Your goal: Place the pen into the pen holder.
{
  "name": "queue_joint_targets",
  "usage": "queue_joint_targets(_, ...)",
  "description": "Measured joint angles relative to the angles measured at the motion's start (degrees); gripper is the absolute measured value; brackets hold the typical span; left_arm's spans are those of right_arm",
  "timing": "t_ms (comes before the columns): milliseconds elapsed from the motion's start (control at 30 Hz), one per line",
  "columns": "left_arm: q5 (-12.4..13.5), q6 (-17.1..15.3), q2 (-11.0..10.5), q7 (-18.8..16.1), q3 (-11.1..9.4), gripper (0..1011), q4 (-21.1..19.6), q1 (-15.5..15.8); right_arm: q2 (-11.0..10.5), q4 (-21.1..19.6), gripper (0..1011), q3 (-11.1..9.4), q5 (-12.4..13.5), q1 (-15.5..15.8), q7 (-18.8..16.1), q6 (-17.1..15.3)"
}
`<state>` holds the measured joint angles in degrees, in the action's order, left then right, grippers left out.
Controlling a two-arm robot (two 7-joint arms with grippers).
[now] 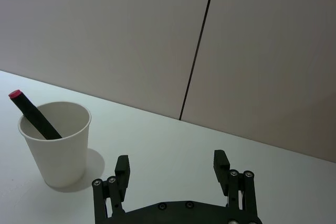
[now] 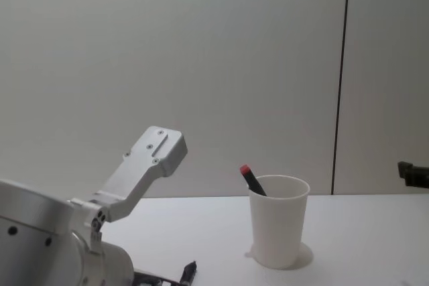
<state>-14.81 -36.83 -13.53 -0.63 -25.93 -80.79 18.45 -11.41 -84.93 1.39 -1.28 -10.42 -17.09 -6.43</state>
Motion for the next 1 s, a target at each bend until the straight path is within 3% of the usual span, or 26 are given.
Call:
queue_joint_targets(400,0.1,-0.1,0.7,0.4,0.1,996,1.0,0.3,0.0,0.0,1002,0.0,0.0,0.0,0.0,0.0)
queue_joint_targets(600,0.0,0.2,0.9,0.5,0.2,862,1.4,0.3,0.0,0.0,1002,0.0,0.0,0.0,0.0,0.0)
queue_joint_targets(1000,-1.9,1.3,1.6,-0.1,0.4,500,2.3,-0.1,0.0,0.0,1001,0.0,0.0,0.0,0.0,0.0)
